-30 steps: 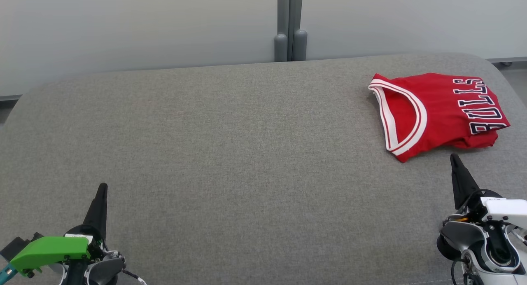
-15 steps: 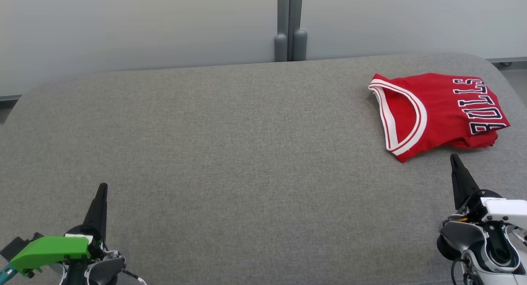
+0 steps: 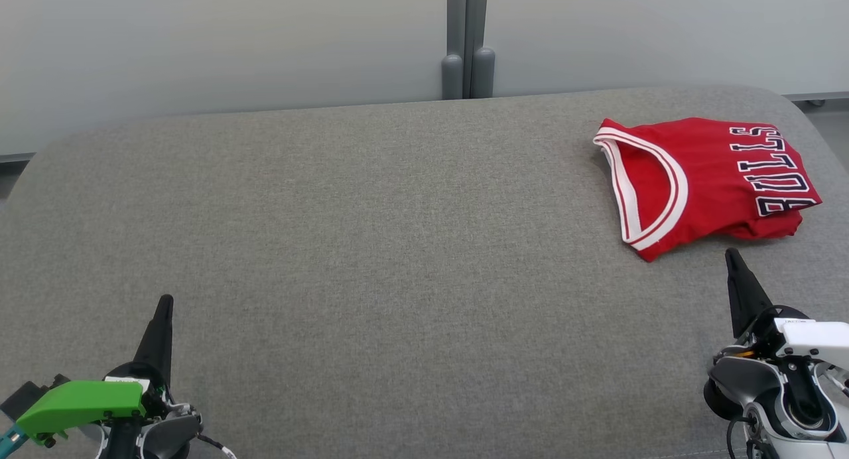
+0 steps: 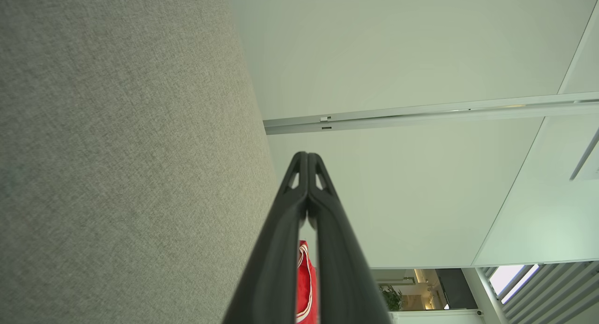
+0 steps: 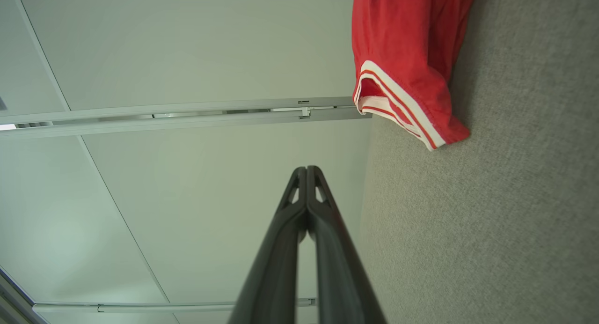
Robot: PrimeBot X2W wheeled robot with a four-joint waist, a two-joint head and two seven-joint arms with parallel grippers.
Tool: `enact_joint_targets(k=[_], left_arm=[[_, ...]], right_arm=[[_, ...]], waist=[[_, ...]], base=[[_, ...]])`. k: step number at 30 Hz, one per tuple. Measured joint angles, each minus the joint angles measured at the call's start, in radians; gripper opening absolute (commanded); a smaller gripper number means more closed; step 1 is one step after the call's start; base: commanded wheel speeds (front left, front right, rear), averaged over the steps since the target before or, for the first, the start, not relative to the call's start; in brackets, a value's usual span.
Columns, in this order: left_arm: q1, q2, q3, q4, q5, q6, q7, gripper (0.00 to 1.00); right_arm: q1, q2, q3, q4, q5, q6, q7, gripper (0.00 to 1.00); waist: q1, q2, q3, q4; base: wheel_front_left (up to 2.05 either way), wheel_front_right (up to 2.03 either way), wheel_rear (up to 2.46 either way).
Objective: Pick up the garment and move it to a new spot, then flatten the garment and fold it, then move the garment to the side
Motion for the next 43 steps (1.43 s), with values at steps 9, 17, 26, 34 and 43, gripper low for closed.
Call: enact_joint_targets(k=[9,17,26,34,43], left_arm=[[0.0,0.0,0.0,0.0,0.0,0.0,0.0,0.0],[0.0,0.0,0.0,0.0,0.0,0.0,0.0,0.0],[0.0,0.0,0.0,0.0,0.0,0.0,0.0,0.0],[0.0,0.0,0.0,0.0,0.0,0.0,0.0,0.0],[0.0,0.0,0.0,-0.001,0.0,0.0,0.0,0.0]], right_arm=[[0.0,0.0,-0.001,0.002,0.0,0.003,0.0,0.0],[0.0,0.0,-0.001,0.002,0.0,0.003,0.001,0.0],[0.0,0.001,-0.002,0.002,0.0,0.003,0.001,0.0],[0.0,0.001,-0.003,0.002,0.0,0.003,0.001,0.0],[0.0,0.003,-0.004,0.002,0.0,0.003,0.003,0.0]], waist=[[0.0,0.0,0.0,0.0],[0.0,0.0,0.0,0.0],[0.0,0.0,0.0,0.0],[0.0,0.0,0.0,0.0],[0.0,0.0,0.0,0.0]], base=[[0.0,0.0,0.0],[0.0,0.0,0.0],[0.0,0.0,0.0],[0.0,0.0,0.0],[0.0,0.0,0.0]])
